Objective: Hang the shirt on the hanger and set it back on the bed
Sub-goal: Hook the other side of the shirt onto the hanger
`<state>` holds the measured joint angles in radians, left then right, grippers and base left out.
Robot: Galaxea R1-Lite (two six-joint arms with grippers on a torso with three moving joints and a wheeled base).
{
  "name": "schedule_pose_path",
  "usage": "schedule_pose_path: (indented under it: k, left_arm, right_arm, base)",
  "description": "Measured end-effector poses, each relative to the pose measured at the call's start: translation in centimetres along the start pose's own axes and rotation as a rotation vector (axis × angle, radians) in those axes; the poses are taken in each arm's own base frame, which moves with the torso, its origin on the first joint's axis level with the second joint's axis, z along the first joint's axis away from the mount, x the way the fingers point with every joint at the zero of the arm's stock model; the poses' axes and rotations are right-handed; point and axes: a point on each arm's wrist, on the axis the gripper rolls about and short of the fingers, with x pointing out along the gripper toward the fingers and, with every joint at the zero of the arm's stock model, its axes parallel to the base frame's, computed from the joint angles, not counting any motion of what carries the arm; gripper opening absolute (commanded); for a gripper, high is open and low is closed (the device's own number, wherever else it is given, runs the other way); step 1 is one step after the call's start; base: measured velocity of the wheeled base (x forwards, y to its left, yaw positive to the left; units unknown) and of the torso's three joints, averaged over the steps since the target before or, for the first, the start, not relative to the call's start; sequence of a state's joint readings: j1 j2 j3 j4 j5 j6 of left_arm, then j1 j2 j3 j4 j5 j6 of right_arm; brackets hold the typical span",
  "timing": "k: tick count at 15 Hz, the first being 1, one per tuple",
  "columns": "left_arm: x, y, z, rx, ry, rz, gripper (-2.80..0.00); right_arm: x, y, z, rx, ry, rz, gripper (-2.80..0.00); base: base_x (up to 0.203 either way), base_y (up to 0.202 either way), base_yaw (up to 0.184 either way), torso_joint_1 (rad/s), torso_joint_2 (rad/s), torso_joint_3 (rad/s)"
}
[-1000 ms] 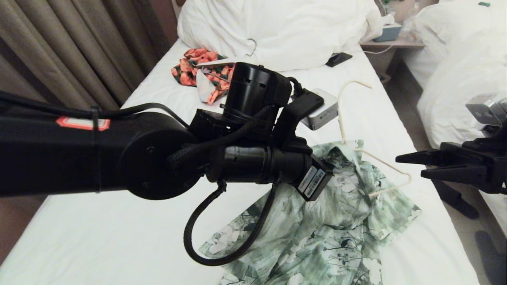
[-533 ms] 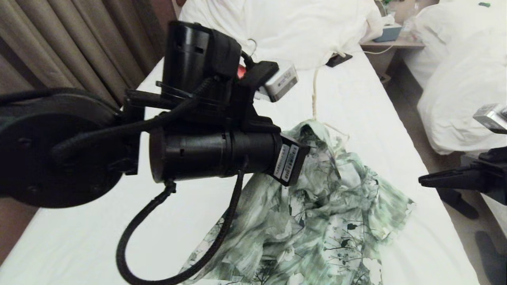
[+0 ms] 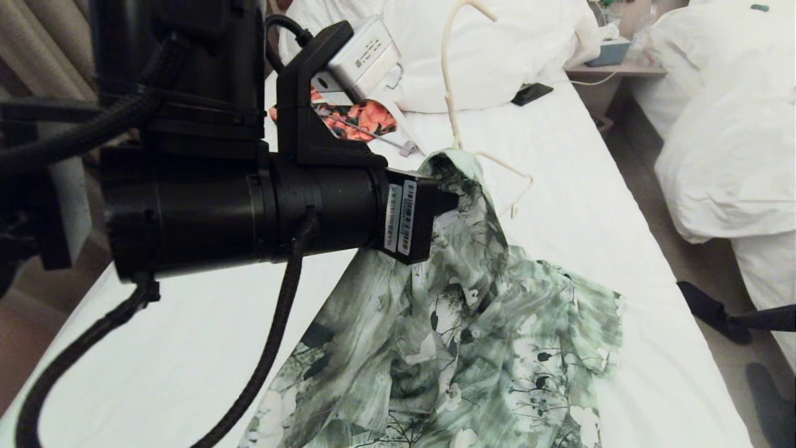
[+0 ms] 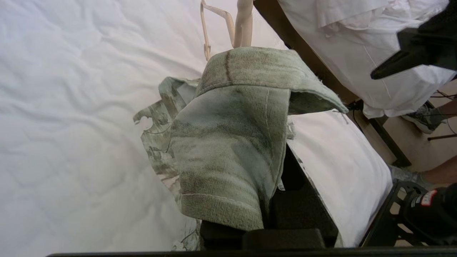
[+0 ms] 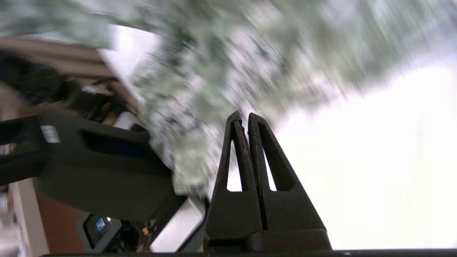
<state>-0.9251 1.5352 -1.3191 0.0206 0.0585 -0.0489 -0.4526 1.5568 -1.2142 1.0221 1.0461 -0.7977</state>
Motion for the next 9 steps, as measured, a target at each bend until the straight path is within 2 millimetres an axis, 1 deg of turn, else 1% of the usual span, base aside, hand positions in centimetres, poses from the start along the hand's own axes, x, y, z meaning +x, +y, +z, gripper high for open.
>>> schedule_pose_path:
  k: [2, 4, 7, 9]
  left_arm:
    - [-0.1, 0.0, -0.1, 0.005, 0.001, 0.0, -2.8]
    - [-0.2, 0.0, 0.1, 0.008, -0.004, 0.0, -2.8]
    - [-0.4, -0.2, 0.2, 0.009, -0.011, -0.01, -2.8]
    - [-0.5, -0.4, 0.2, 0.007, -0.013, -0.018, -2.8]
  right_arm:
    - [-1.1, 0.3, -1.6, 0.065, -0.014, -0.056, -2.8]
    - [-2.2, 0.8, -2.9, 0.102, -0.045, -0.106, -2.8]
    - [-2.7, 1.8, -4.1, 0.101, -0.095, -0.137, -2.8]
    - [-2.5, 1.9, -4.9, 0.052, -0.142, -0.146, -2.8]
  base:
    - [0.0, 0.0, 0.0, 0.0, 0.0, 0.0]
    - [0.0, 0.0, 0.0, 0.0, 0.0, 0.0]
    - [0.0, 0.0, 0.0, 0.0, 0.0, 0.0]
    - [0.0, 0.0, 0.0, 0.0, 0.0, 0.0]
